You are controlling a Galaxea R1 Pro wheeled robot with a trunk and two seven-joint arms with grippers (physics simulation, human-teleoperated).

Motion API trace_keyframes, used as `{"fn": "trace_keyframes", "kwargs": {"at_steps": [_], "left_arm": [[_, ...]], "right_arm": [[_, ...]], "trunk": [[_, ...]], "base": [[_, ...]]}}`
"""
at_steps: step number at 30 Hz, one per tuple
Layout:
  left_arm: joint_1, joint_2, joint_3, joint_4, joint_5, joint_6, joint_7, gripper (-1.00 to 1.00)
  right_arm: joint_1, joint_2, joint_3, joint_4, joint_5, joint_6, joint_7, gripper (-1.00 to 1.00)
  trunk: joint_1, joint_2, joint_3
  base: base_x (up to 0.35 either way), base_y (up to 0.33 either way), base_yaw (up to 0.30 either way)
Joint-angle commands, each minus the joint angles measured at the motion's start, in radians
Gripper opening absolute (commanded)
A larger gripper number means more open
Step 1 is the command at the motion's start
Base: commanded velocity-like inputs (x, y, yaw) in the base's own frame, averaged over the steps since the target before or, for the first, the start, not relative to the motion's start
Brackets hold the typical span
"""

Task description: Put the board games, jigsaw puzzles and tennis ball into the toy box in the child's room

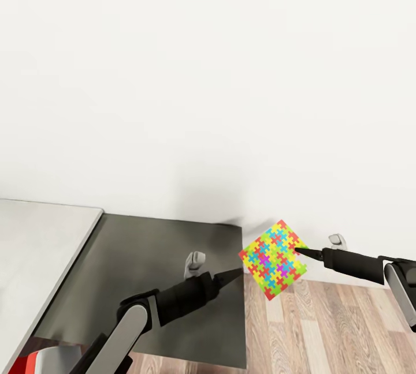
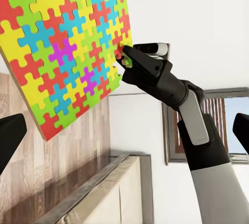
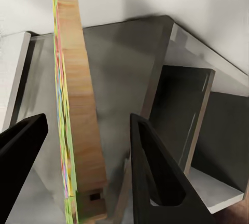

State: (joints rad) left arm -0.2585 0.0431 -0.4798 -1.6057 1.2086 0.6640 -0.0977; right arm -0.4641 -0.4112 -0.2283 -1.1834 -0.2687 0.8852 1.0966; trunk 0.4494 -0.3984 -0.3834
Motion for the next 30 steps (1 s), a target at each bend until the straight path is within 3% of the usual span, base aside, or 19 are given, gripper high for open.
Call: {"fn": "trace_keyframes", "kwargs": {"at_steps": [1,30], "left_arm": [[-0.001,0.000,0.000,0.000,0.001,0.002,-0.002,1.00],[-0.001,0.000,-0.001,0.000,0.000,0.003,-0.002,1.00]], "right_arm": [[-0.001,0.000,0.000,0.000,-0.001,0.004,0.003,-1.00],[-0.001,-0.005,0.000,-0.004,-0.001,0.006,0.003,-1.00]], "trunk": [[0.001,-0.002,0.000],[0.001,-0.002,0.048]], "base": [[0.000,0.000,-0.066],[0.000,0.000,-0.052]]}}
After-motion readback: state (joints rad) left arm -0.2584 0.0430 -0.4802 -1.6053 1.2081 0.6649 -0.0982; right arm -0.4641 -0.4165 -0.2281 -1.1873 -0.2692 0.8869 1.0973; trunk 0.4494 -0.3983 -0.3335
